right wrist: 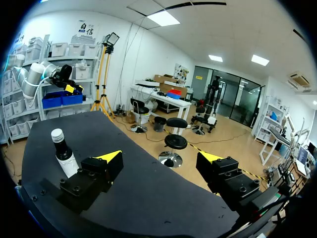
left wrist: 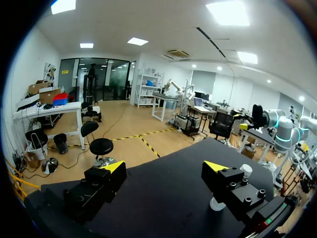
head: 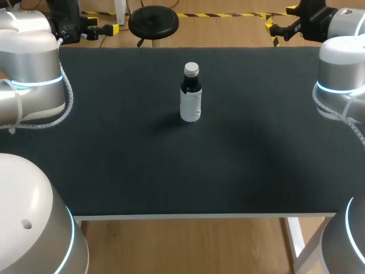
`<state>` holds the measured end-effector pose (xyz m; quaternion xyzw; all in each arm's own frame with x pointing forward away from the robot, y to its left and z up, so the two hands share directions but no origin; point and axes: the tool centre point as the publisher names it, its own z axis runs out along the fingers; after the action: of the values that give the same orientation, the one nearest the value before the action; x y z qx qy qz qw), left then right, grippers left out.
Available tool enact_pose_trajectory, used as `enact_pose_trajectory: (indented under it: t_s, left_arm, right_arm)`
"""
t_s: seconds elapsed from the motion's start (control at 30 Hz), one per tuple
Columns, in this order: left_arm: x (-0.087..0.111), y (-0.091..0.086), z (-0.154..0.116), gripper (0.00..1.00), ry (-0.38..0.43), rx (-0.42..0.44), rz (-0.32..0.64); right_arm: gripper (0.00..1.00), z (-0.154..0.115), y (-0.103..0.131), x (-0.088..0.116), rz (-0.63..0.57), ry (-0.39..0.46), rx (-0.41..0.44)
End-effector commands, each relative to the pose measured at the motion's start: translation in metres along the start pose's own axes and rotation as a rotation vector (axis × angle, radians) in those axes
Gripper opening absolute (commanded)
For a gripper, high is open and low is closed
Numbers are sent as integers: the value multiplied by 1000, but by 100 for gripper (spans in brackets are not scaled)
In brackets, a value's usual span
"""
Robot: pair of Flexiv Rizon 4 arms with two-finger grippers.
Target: Unscrew the bottle cap
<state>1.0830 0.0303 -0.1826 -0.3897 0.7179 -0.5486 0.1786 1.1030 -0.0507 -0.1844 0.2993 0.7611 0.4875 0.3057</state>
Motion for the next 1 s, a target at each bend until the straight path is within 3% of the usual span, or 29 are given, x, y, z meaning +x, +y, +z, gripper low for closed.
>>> enact_pose_trajectory:
  t_s: [0.03, 0.9, 0.93, 0.97, 1.0]
  left_arm:
    - [0, -1, 0, 100, 1, -2, -1]
    - [0, -1, 0, 100, 1, -2, -1]
    - [2, -4, -1, 100, 39, 6, 18]
    - [3, -7, -2, 100, 192, 24, 33]
    - [6, -7, -2, 100, 218, 21, 46]
  right_arm:
    - [100, 0, 0, 0, 0, 0, -1]
    - [100, 0, 0, 0, 0, 0, -1]
    - [100, 0, 0, 0, 0, 0, -1]
    - [100, 0, 0, 0, 0, 0, -1]
    - [100, 0, 0, 0, 0, 0, -1]
